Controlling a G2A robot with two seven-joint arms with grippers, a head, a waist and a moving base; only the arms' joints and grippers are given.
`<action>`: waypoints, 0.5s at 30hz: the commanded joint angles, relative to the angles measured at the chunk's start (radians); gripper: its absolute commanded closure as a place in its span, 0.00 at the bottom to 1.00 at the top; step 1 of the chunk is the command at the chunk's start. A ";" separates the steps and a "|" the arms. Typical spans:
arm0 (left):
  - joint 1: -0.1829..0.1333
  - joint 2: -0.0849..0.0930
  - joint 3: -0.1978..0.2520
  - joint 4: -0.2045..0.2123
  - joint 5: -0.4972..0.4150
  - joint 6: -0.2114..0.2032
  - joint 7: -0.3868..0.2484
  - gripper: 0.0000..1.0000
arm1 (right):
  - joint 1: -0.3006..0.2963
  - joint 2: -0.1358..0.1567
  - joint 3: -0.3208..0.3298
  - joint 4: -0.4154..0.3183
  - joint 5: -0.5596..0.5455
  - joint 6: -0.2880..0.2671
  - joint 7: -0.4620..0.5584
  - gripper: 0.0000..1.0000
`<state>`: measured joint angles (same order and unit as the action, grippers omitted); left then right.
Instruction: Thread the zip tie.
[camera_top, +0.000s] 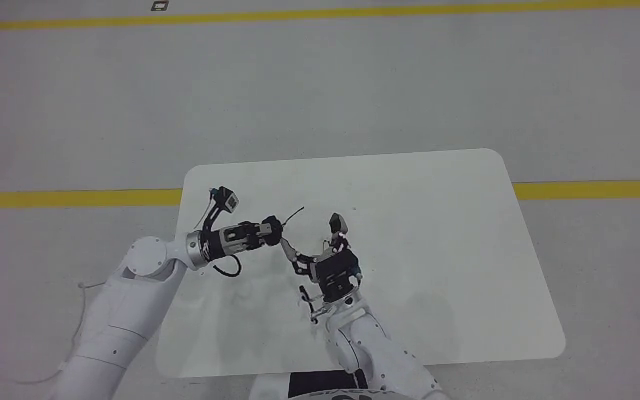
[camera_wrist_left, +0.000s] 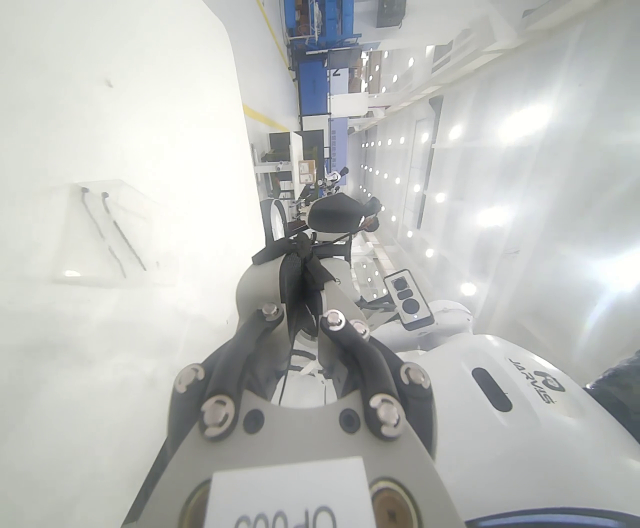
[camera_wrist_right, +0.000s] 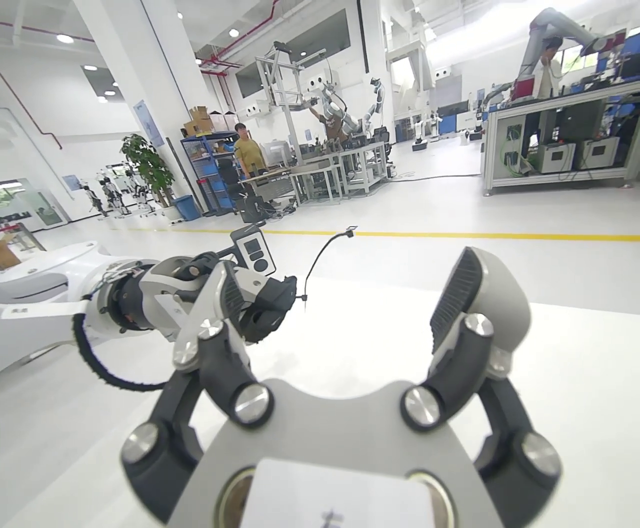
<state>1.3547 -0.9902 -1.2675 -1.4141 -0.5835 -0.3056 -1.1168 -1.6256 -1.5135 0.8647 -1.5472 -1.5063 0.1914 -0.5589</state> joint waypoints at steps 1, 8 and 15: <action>0.029 0.005 -0.025 -0.026 -0.093 0.055 -0.037 1.00 | 0.000 0.008 -0.003 0.016 -0.064 0.044 -0.030 0.00; 0.070 0.016 -0.083 -0.003 -0.344 0.190 -0.229 1.00 | 0.064 0.065 -0.083 0.094 -0.064 0.149 -0.122 0.00; 0.057 0.019 -0.082 0.021 -0.314 0.186 -0.238 1.00 | 0.125 0.104 -0.114 0.134 -0.064 0.149 -0.163 0.00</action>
<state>1.4108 -0.9716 -1.3493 -1.3928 -0.9004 -0.1175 -1.3548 -1.4986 -1.4090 0.7494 -1.4123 -1.5700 0.3399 -0.7233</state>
